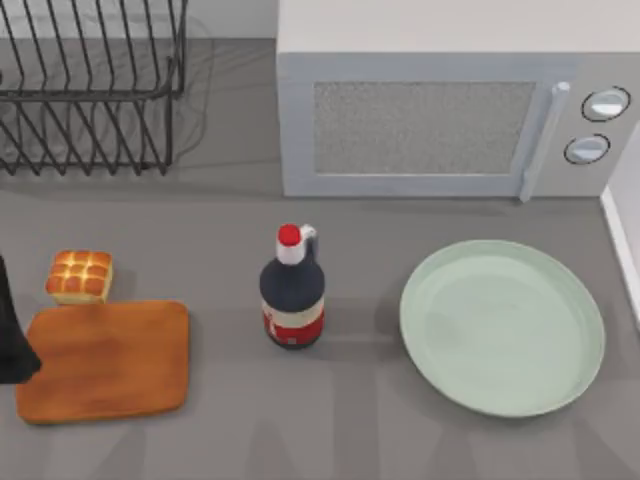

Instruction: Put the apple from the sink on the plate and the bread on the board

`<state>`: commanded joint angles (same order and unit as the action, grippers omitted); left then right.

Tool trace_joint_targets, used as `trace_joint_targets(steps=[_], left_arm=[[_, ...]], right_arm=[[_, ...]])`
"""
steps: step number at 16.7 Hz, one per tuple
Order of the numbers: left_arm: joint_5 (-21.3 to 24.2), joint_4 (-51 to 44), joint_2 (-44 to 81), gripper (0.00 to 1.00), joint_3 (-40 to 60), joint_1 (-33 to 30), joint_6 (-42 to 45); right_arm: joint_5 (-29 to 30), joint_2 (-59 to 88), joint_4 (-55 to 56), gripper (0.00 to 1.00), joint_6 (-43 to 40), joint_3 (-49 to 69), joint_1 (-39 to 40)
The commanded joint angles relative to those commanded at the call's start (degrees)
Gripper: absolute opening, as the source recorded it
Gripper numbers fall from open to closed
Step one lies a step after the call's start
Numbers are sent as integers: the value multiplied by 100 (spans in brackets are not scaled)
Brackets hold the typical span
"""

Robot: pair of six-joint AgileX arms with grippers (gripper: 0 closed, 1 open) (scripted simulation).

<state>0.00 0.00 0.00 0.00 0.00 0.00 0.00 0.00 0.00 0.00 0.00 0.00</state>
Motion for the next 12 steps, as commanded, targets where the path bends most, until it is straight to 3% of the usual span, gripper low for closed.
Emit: trace_joint_targets(steps=[6,12], left_arm=[[0,0,0,100,0,0,0],[0,0,0,100,0,0,0]], right_arm=[[1,594,-364,100,-117,537,-123],[3,3183,-1738,100,-558,2565,-588]])
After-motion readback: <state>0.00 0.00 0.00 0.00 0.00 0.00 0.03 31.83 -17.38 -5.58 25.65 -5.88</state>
